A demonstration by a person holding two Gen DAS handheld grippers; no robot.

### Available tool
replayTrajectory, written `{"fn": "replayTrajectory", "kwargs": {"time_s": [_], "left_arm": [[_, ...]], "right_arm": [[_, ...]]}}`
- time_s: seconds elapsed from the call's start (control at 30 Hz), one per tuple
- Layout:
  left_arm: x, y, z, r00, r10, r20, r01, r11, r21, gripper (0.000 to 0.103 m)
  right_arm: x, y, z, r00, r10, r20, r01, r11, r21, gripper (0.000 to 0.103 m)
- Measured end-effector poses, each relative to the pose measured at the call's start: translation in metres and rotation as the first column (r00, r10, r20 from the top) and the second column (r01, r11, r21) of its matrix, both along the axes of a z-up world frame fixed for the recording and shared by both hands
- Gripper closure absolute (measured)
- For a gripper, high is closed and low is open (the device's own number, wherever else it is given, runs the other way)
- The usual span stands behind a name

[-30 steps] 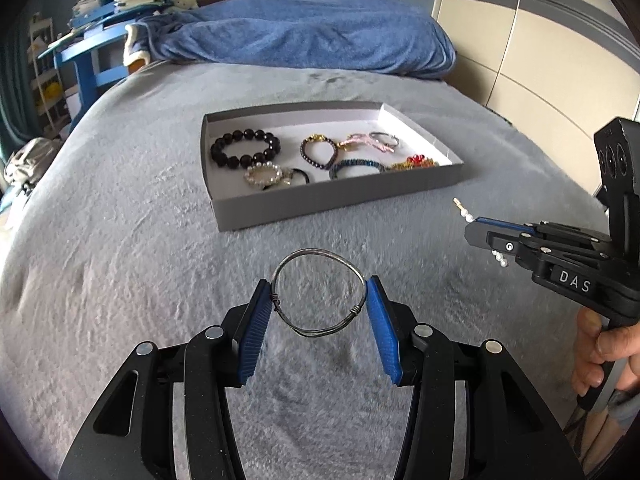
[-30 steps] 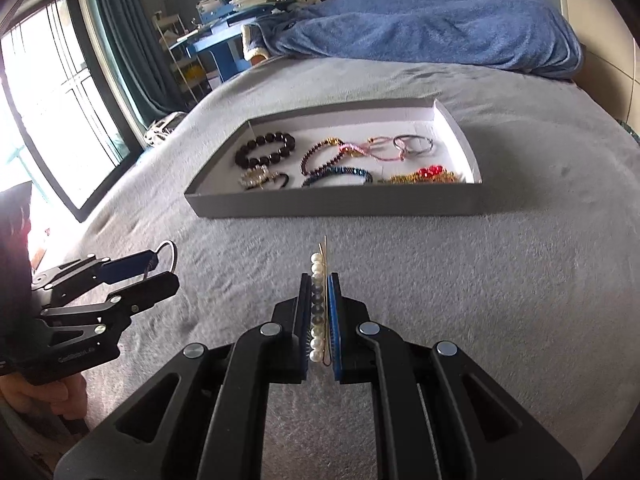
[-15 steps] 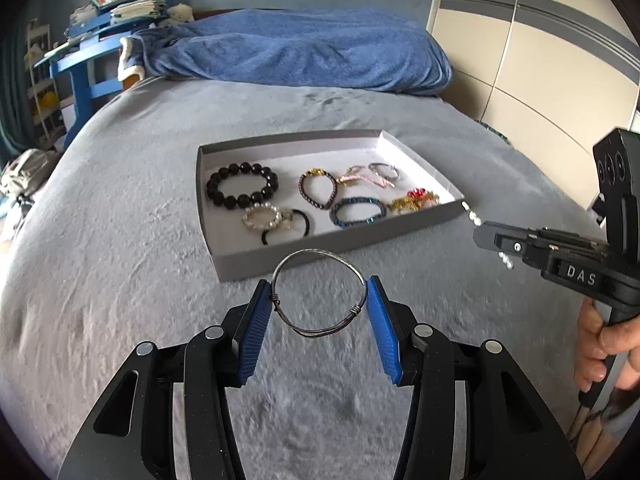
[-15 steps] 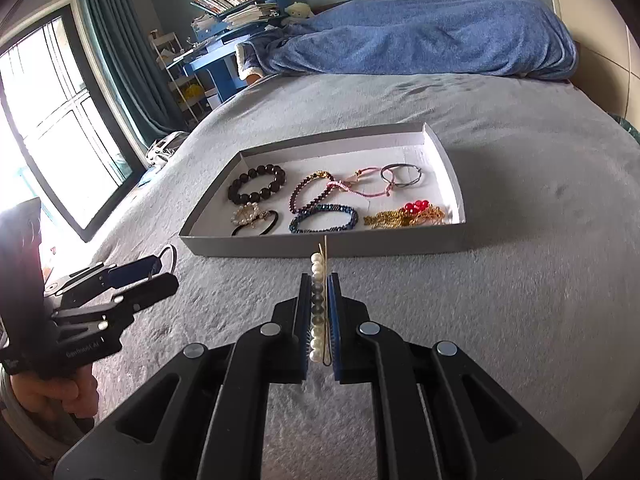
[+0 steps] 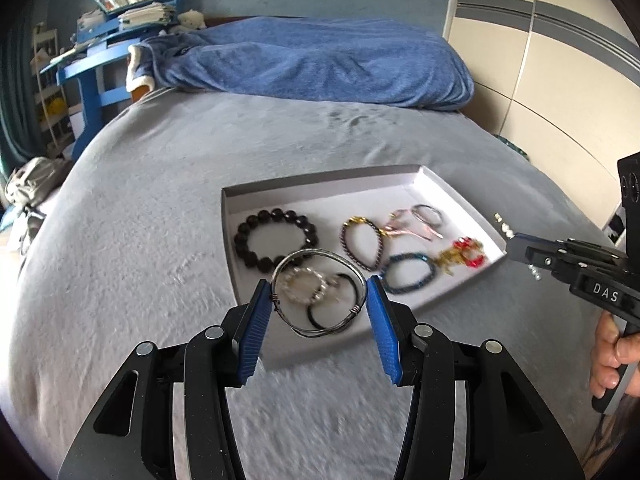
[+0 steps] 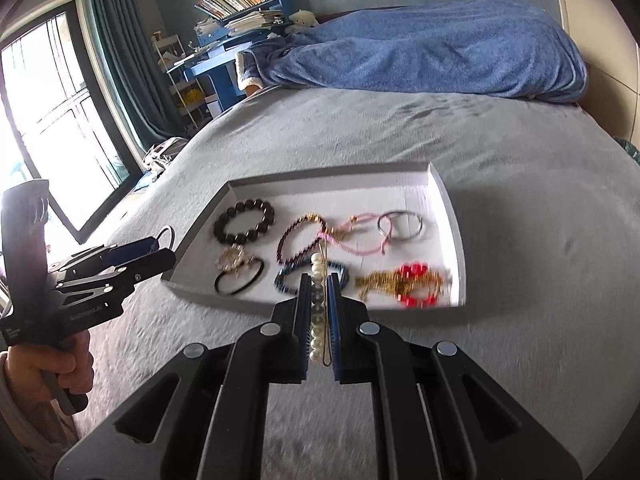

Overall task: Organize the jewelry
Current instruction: 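Carry both items over the grey tray and lower them inside, then open both tools to release the bangle and hair pin in the tray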

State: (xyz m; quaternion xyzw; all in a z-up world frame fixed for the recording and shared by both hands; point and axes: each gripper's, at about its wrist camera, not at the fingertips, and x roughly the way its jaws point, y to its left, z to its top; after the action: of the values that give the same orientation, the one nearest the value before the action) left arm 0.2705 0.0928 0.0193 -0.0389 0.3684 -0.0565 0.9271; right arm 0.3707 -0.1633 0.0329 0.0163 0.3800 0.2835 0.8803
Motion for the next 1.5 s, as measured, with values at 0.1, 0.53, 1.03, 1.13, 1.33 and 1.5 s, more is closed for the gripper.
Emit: {"fn": "replayTrajectory", "kwargs": {"time_s": [0.1,0.53,1.03,1.13,1.33,1.5], "left_arm": [[0.011,0.001,-0.002,1.0,0.001,-0.004,-0.001,1.0,-0.001,0.053],[0.044,-0.007,-0.034,0.993,-0.009,-0.116,0.016,0.998,0.059,0.053],[0.049,-0.012,-0.046,0.986,-0.022,-0.164,0.036,0.996,0.081,0.053],[0.049,-0.015,-0.048,0.985,-0.03,-0.169,0.044,0.996,0.079,0.053],[0.048,-0.016,-0.049,0.985,-0.033,-0.17,0.047,0.996,0.076,0.053],[0.048,-0.017,-0.049,0.985,-0.029,-0.169,0.043,0.996,0.079,0.051]], "right_arm": [[0.013,0.004,0.001,1.0,-0.001,0.007,0.001,1.0,0.002,0.095],[0.058,0.025,-0.02,1.0,0.006,-0.027,-0.007,1.0,-0.012,0.095],[0.068,0.038,-0.052,0.996,0.016,-0.089,-0.024,0.996,-0.089,0.095],[0.068,0.04,-0.055,0.995,0.02,-0.095,-0.03,0.994,-0.104,0.095],[0.067,0.043,-0.059,0.995,0.028,-0.1,-0.04,0.992,-0.121,0.095],[0.067,0.042,-0.06,0.994,0.024,-0.102,-0.036,0.993,-0.117,0.094]]}}
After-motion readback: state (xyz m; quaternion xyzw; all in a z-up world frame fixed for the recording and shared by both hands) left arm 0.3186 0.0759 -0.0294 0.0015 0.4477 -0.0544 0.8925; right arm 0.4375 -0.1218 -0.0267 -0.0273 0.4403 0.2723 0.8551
